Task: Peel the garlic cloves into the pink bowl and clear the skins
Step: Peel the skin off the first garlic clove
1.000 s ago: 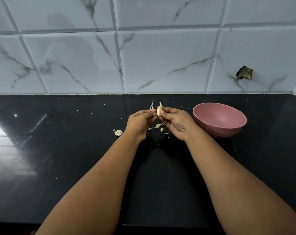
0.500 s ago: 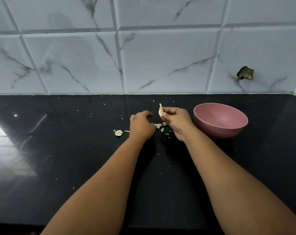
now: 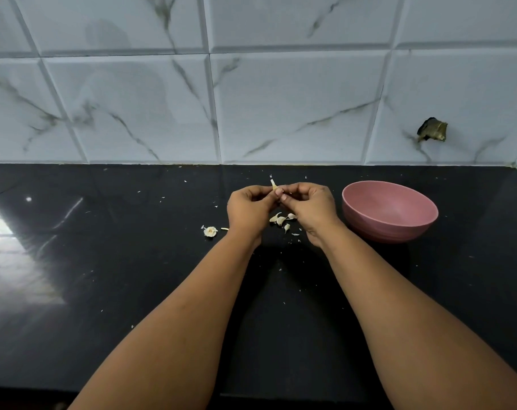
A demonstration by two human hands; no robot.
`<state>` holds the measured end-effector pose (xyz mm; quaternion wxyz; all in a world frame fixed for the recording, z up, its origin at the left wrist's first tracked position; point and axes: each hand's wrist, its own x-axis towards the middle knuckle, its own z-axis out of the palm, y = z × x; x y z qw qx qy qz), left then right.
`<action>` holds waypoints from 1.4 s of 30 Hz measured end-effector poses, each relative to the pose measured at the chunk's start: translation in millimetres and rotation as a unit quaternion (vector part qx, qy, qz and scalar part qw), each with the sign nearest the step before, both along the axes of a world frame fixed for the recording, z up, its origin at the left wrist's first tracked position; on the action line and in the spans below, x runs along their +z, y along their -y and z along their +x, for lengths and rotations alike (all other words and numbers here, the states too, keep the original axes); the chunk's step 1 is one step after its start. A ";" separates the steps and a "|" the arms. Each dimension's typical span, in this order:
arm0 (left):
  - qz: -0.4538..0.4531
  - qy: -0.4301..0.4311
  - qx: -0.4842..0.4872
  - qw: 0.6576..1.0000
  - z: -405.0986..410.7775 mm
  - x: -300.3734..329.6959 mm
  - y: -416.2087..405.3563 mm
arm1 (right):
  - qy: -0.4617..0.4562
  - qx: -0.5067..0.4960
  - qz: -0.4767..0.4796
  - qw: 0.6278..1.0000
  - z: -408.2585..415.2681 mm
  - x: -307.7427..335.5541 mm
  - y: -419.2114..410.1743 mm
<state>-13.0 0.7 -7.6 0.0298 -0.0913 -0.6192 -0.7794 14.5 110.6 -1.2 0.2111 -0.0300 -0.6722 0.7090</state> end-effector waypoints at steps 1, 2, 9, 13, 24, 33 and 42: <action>-0.010 -0.010 0.003 1.000 0.1 0.8 0.7 | -0.002 0.004 -0.008 1.000 0.6 0.7 -0.1; -0.025 -0.021 0.008 0.999 0.3 1.4 0.7 | -0.004 0.007 -0.015 1.000 1.1 1.5 -0.4; -0.015 -0.007 0.014 1.000 -1.3 2.1 3.4 | -0.001 0.035 -0.048 0.998 0.2 0.8 -1.0; 0.071 0.084 -0.045 0.993 -3.3 -0.2 5.8 | 0.022 0.068 -0.028 0.997 1.5 -3.8 -2.2; 0.017 0.017 -0.095 0.995 2.1 -6.4 4.4 | 0.108 0.129 -0.205 0.964 6.5 -1.9 -15.1; 0.001 -0.037 -0.088 0.995 6.4 -9.3 -0.3 | 0.130 0.146 -0.253 0.948 9.3 -1.1 -19.1; 0.008 -0.045 -0.063 0.997 17.0 -12.6 5.9 | 0.111 0.138 -0.244 0.953 21.2 -0.9 -9.3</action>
